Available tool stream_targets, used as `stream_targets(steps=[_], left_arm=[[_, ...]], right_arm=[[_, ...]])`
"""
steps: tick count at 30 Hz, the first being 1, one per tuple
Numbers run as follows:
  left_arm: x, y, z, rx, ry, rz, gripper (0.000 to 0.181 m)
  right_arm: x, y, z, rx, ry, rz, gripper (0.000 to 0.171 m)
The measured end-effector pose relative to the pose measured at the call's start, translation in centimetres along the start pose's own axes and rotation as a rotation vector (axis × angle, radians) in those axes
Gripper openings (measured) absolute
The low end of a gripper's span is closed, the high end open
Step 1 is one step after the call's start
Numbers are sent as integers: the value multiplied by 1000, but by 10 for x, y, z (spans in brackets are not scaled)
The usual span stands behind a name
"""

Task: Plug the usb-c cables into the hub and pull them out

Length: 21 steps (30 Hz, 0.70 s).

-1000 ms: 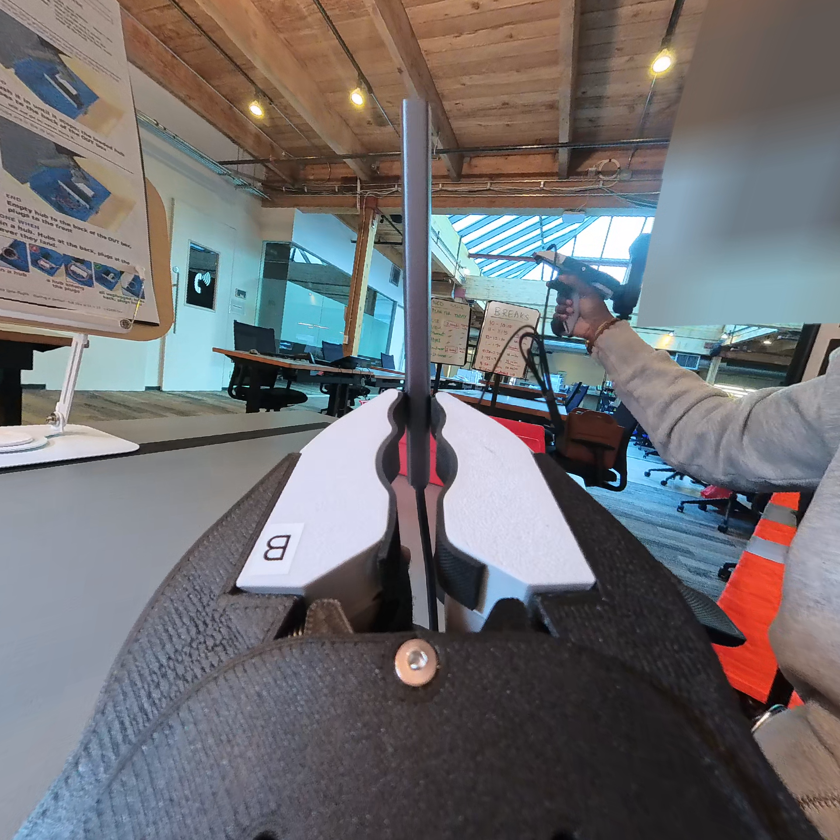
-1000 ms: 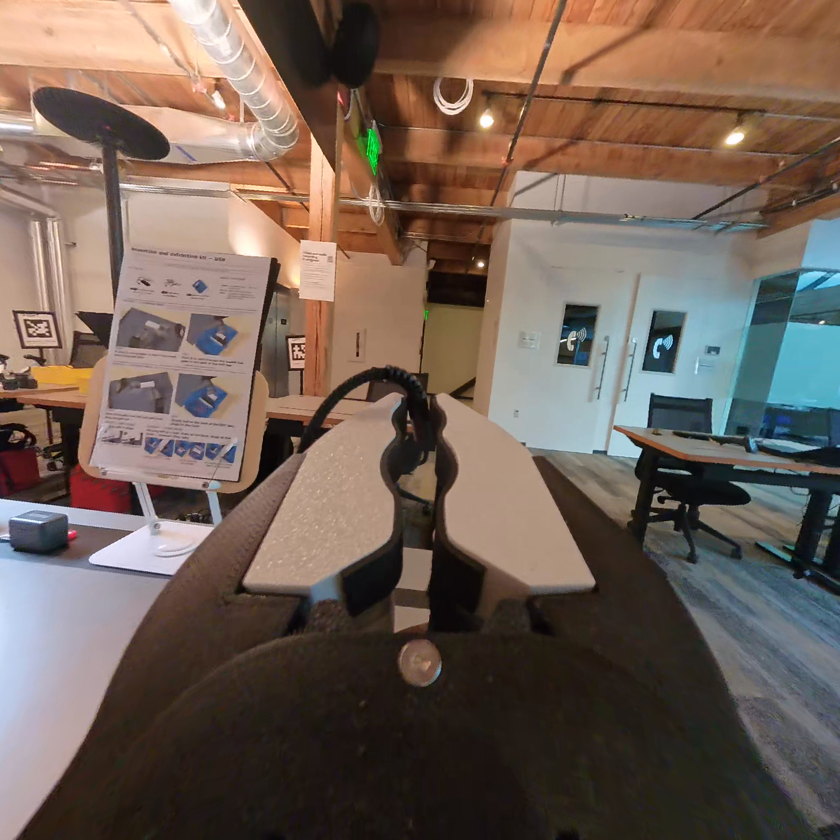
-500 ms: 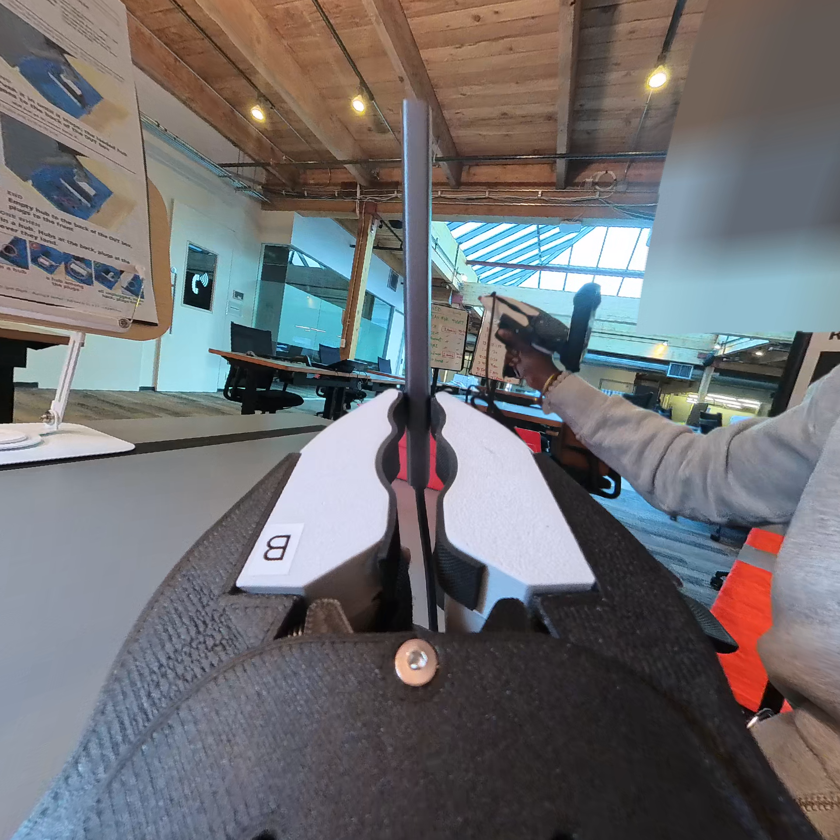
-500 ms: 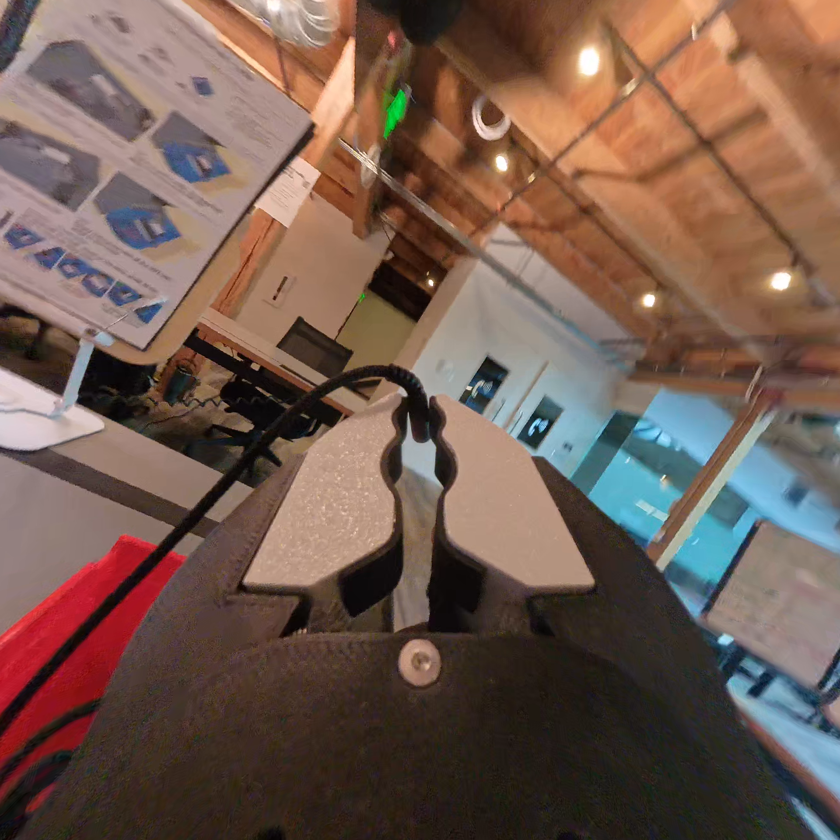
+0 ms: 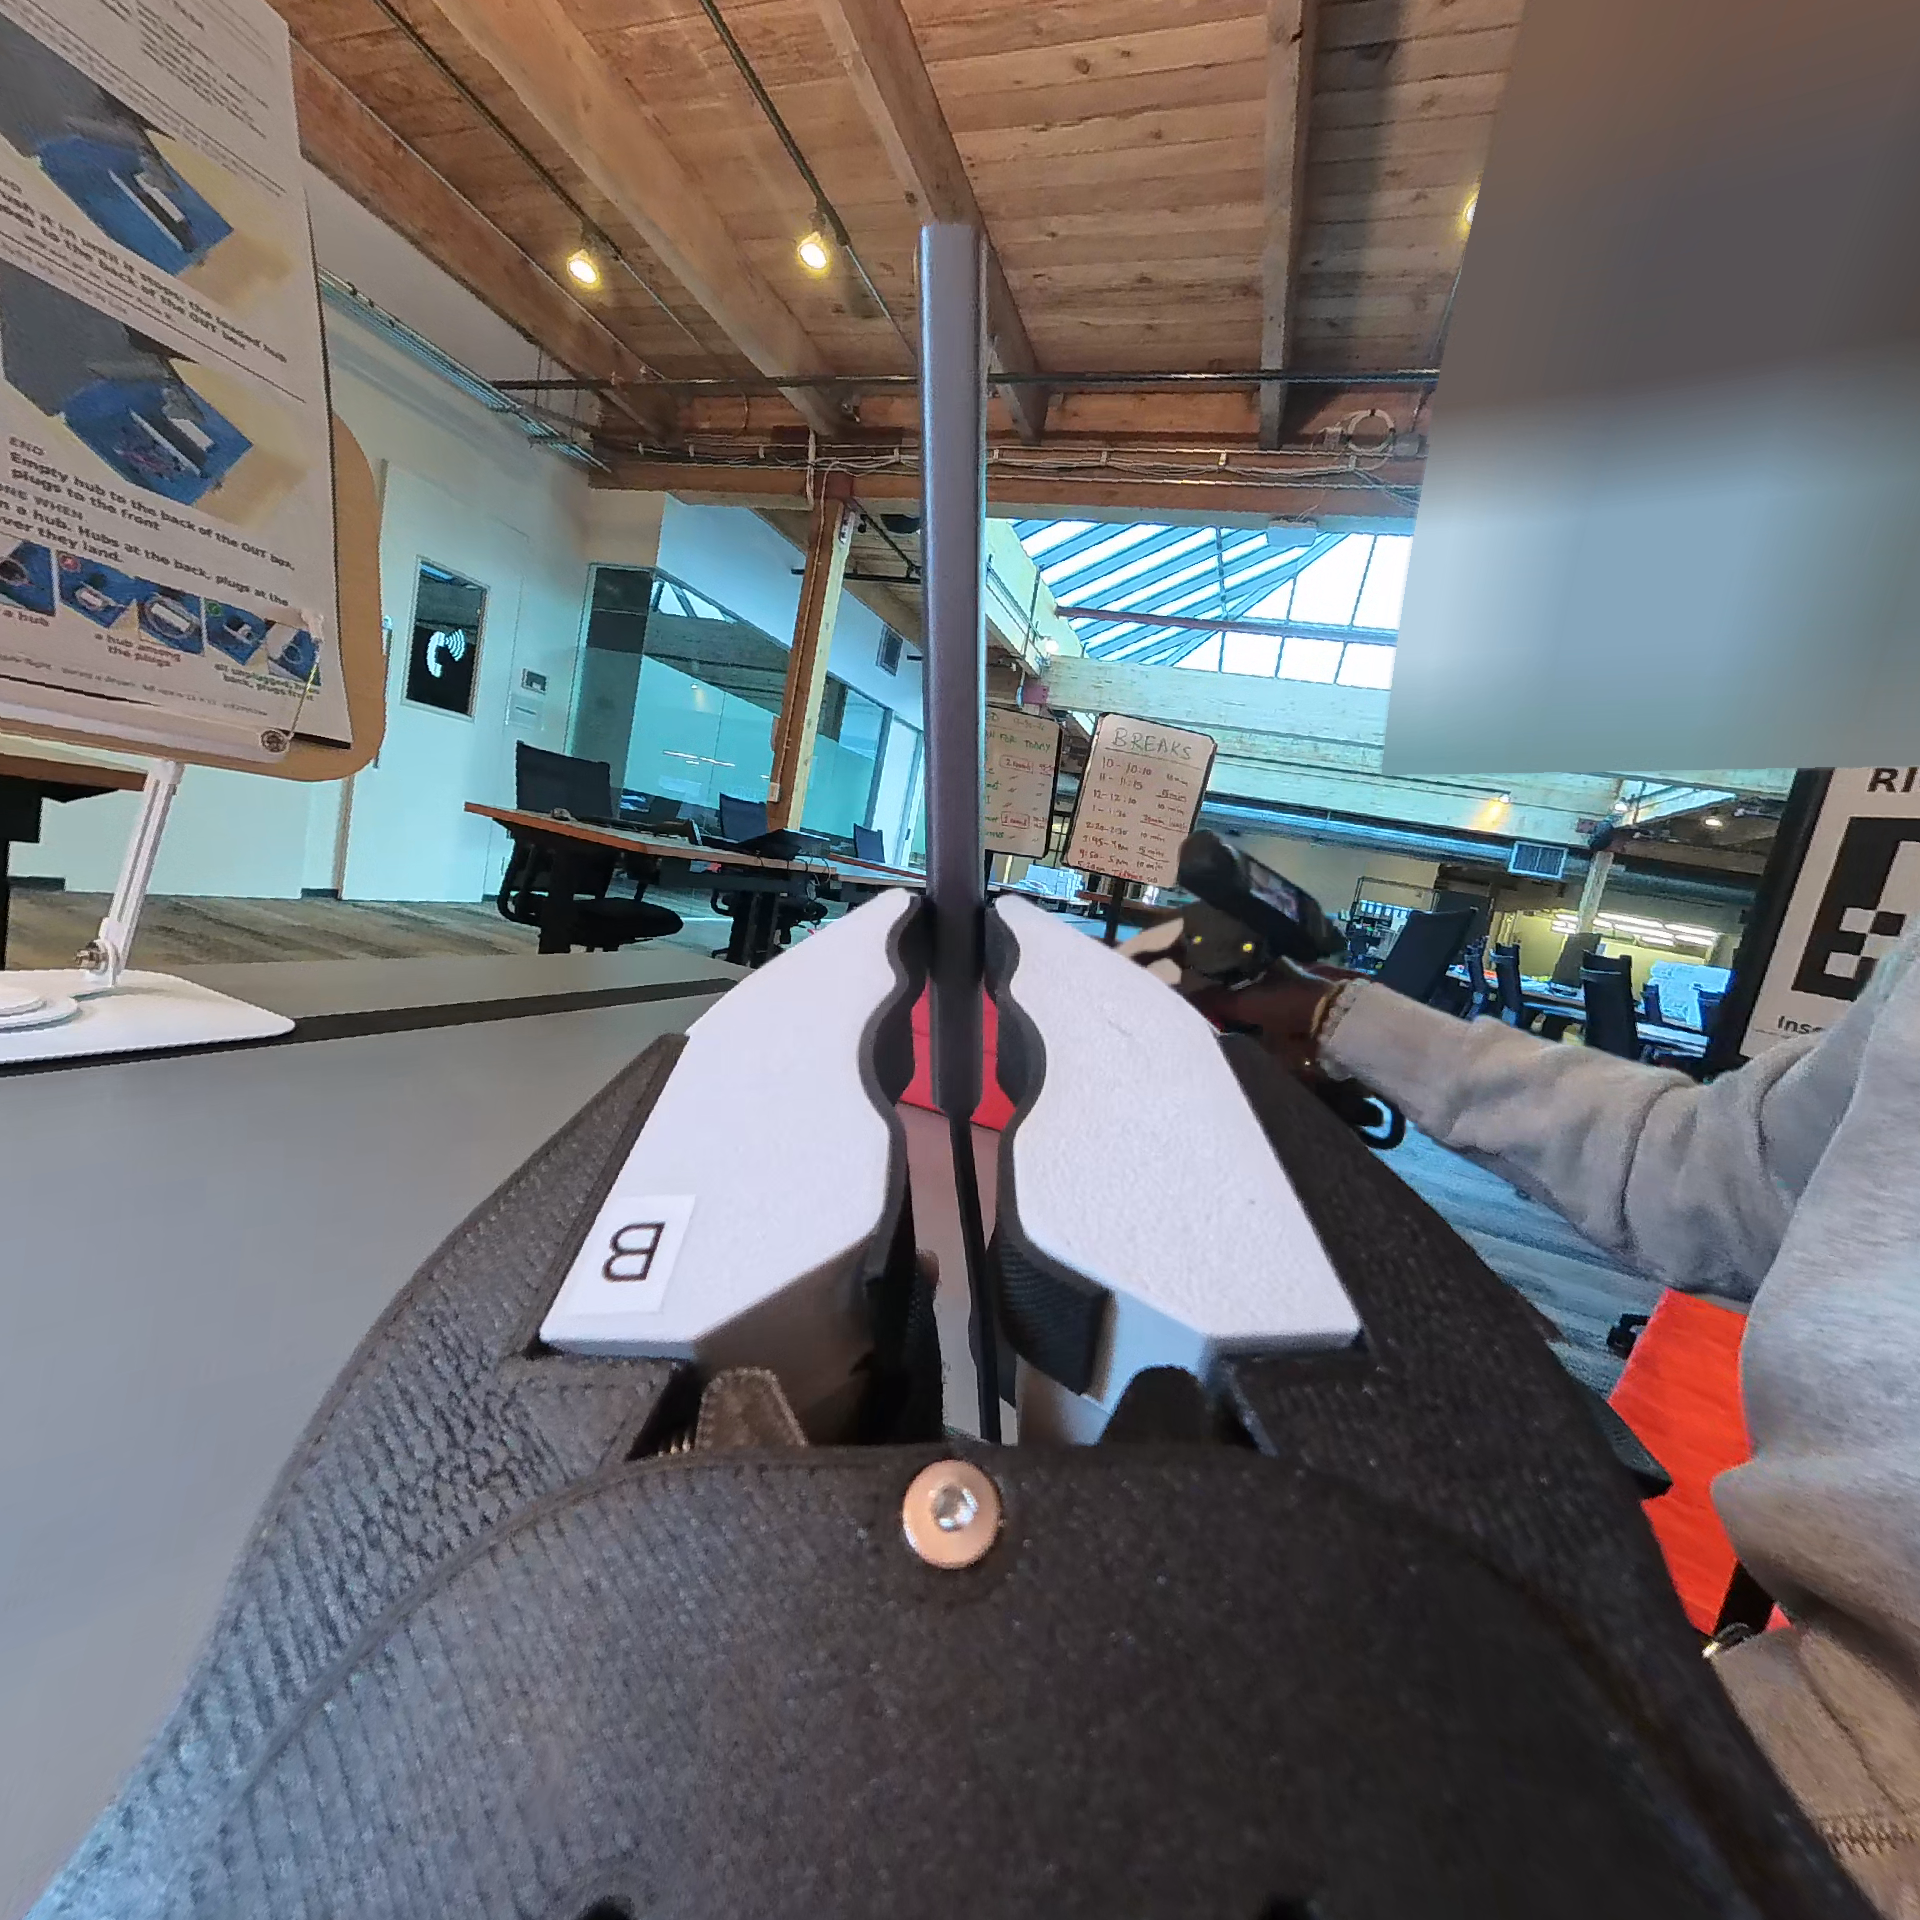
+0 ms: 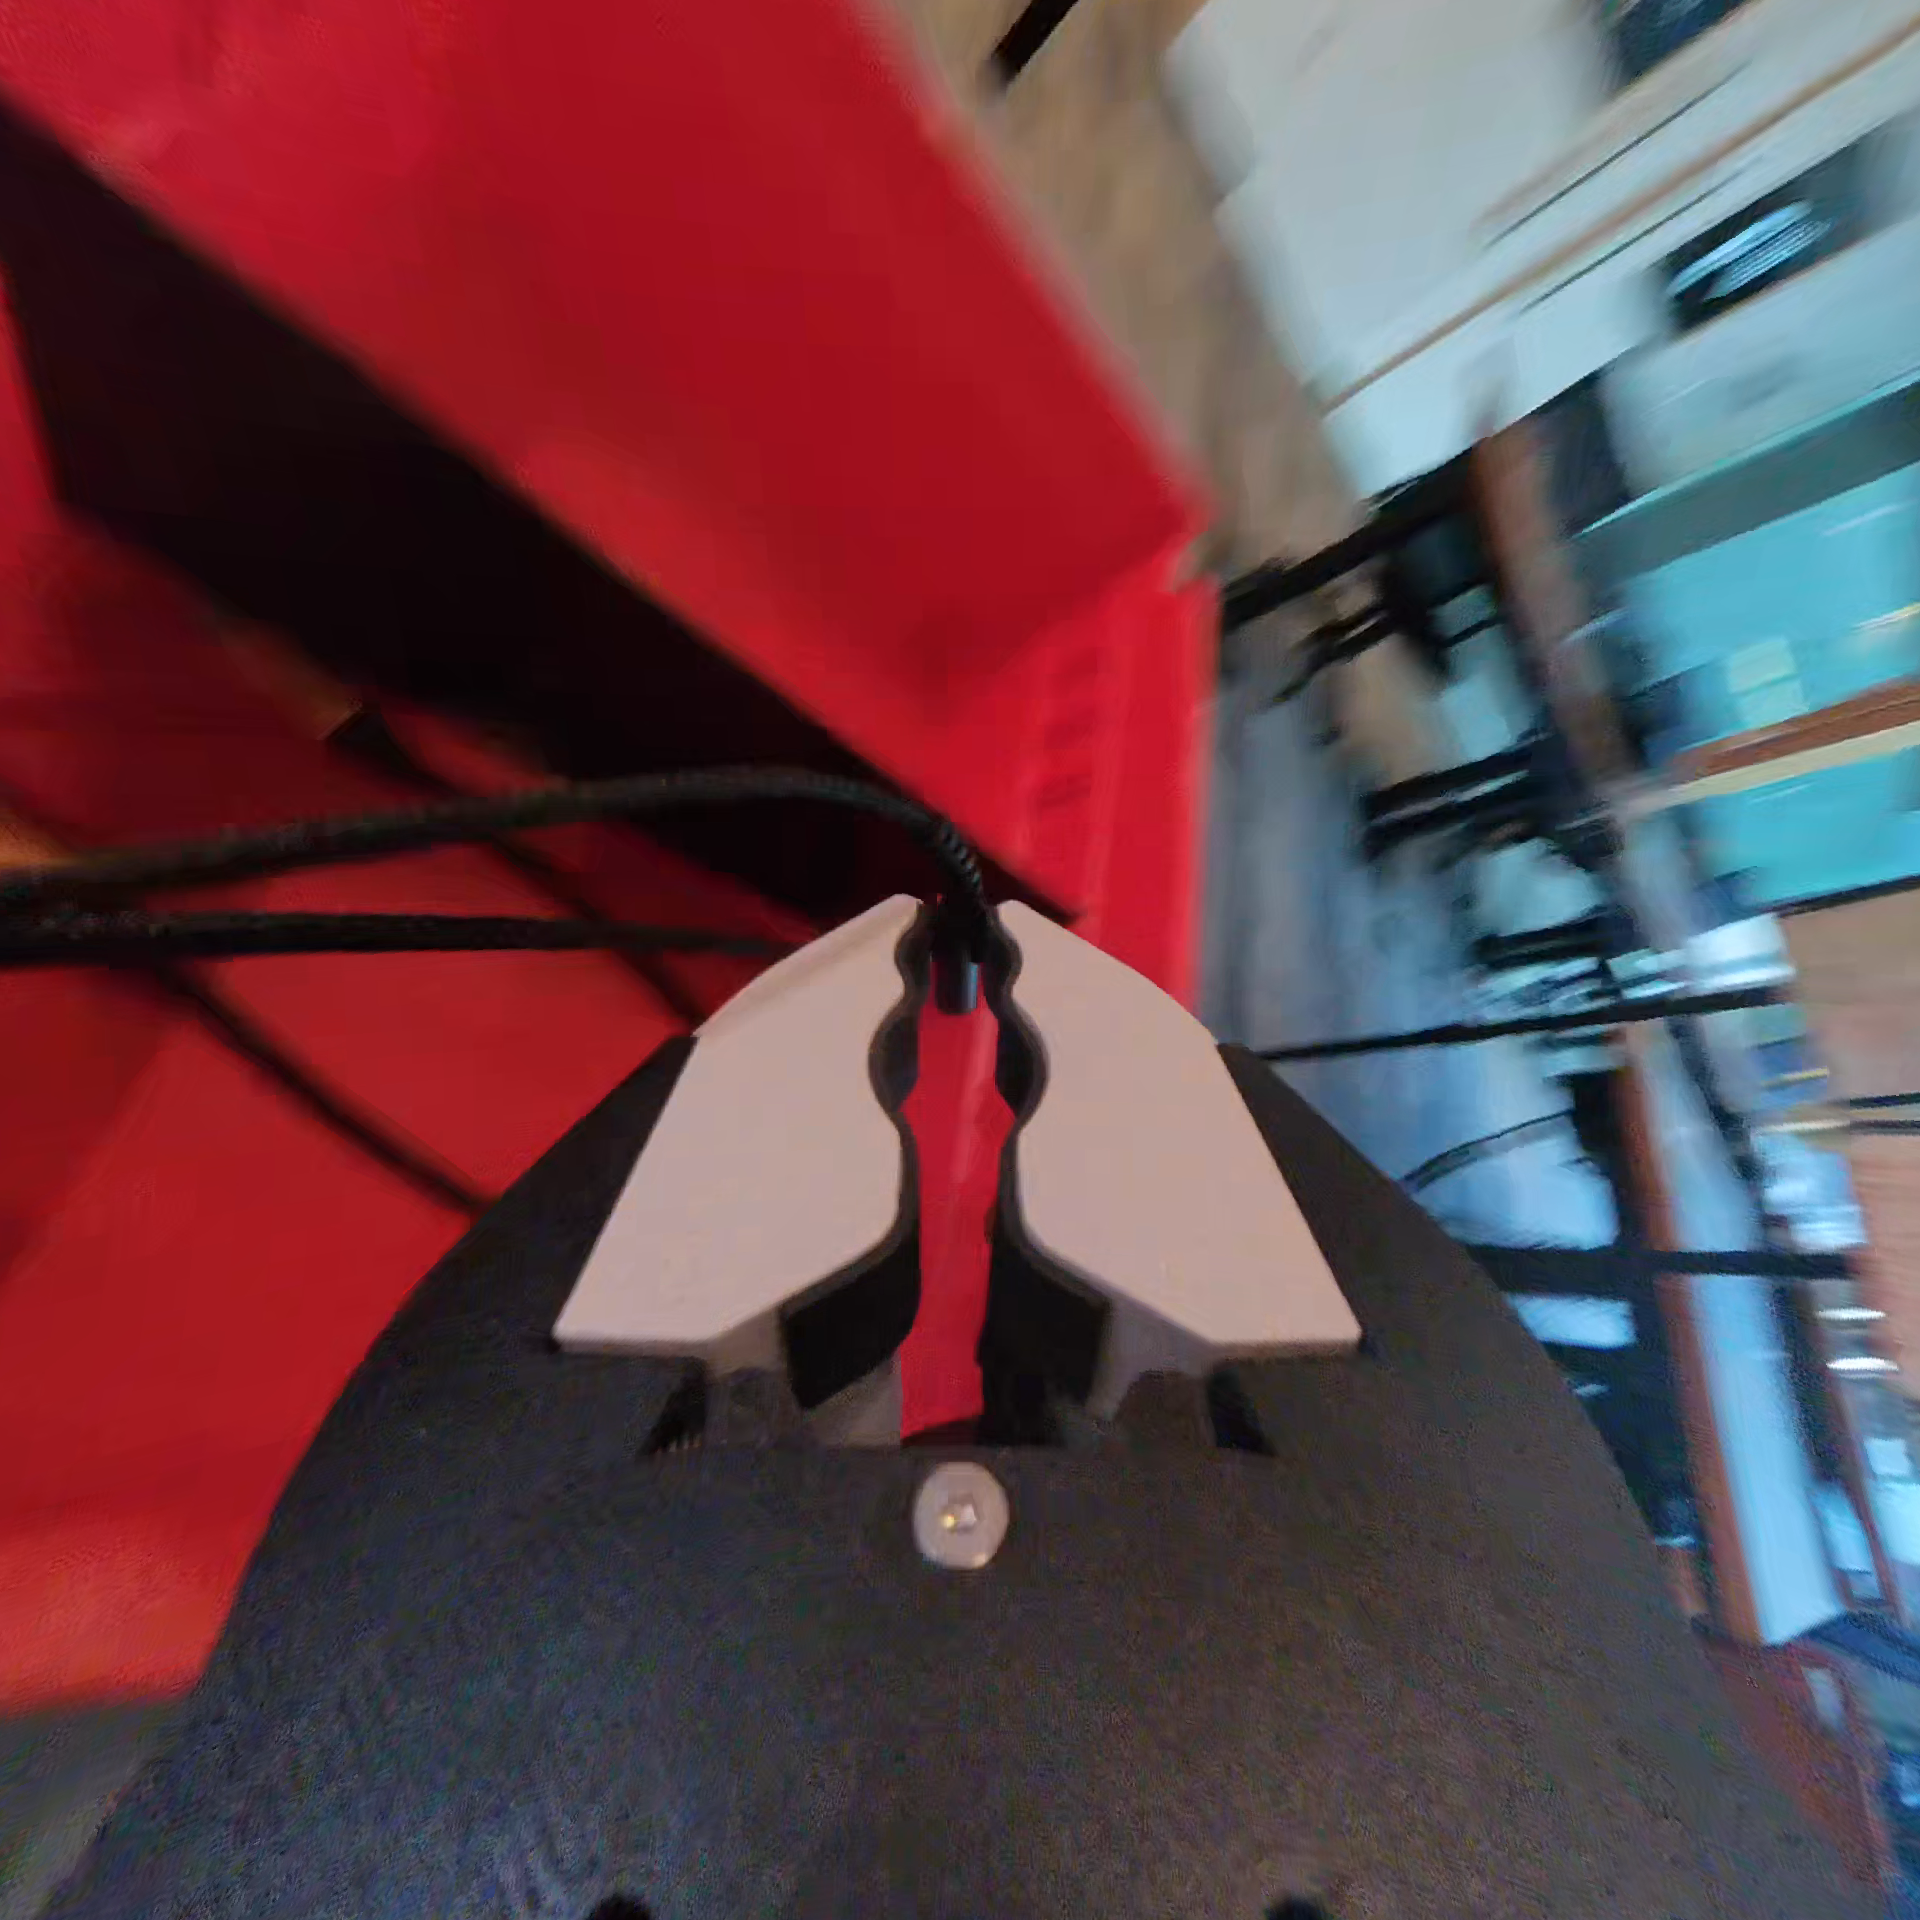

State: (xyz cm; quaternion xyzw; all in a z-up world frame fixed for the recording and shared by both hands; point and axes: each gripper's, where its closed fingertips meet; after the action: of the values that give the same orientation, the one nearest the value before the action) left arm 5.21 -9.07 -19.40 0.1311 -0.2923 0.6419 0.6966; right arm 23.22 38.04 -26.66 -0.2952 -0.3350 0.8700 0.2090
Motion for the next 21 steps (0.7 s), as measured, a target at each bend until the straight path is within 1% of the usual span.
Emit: stream_targets(steps=[1, 3, 4, 5, 7, 8, 9, 11, 12, 14, 15, 16, 17, 18, 19, 20, 21], left_arm=[[0, 0, 0, -1, 1, 0, 11], [0, 0, -1, -3, 4, 1, 11], [0, 1, -1, -5, 5, 2, 10], [1, 1, -1, -5, 7, 2, 10], [0, 0, -1, -1, 4, 1, 10], [0, 0, 0, 1, 2, 2, 11], [0, 0, 0, 2, 0, 4, 11], [0, 1, 0, 1, -2, 7, 11], [0, 1, 0, -2, 0, 6, 11], [0, 1, -1, -9, 5, 1, 11], [0, 0, -1, -10, 6, -1, 11], [0, 0, 0, -8, 4, -3, 11], [0, -1, 0, -3, -1, -3, 11], [-1, -1, 1, 4, -8, -3, 11], [-1, -2, 2, 11, -13, -4, 10], [-1, -2, 2, 14, -14, -6, 11], [-1, -3, 2, 14, -11, -9, 11]], right_arm=[[0, 12, -11, 43, 79, 106, 9], [-11, 51, -27, 189, 283, 430, 8], [-13, 58, -27, 208, 332, 506, 7], [-10, 60, -25, 184, 335, 526, 5], [1, 56, -14, 134, 310, 501, 3], [1, 53, -6, 135, 290, 509, 2], [-2, 45, 9, 179, 224, 501, 1], [-21, 23, 52, 334, 26, 524, 0], [-34, 6, 70, 388, -69, 507, 0], [-61, -31, 97, 453, -216, 445, 0], [-74, -44, 104, 474, -257, 424, 0], [-87, -50, 106, 488, -267, 433, 0], [-100, -45, 107, 500, -261, 491, 0], [-117, -30, 104, 504, -219, 596, 0], [-133, -15, 96, 487, -139, 683, 0], [-148, 2, 84, 430, -76, 748, 22], [-160, 19, 66, 383, 2, 790, 26]])
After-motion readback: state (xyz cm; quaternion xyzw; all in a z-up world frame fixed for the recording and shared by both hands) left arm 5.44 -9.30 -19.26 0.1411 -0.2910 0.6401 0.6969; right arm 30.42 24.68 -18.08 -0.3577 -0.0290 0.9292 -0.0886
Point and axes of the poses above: each gripper's, where its closed fingertips meet, x out along the fingers, z out of its top, y = z × x across the jaws, and after that the axes turned 9 degrees about -y, right-handed
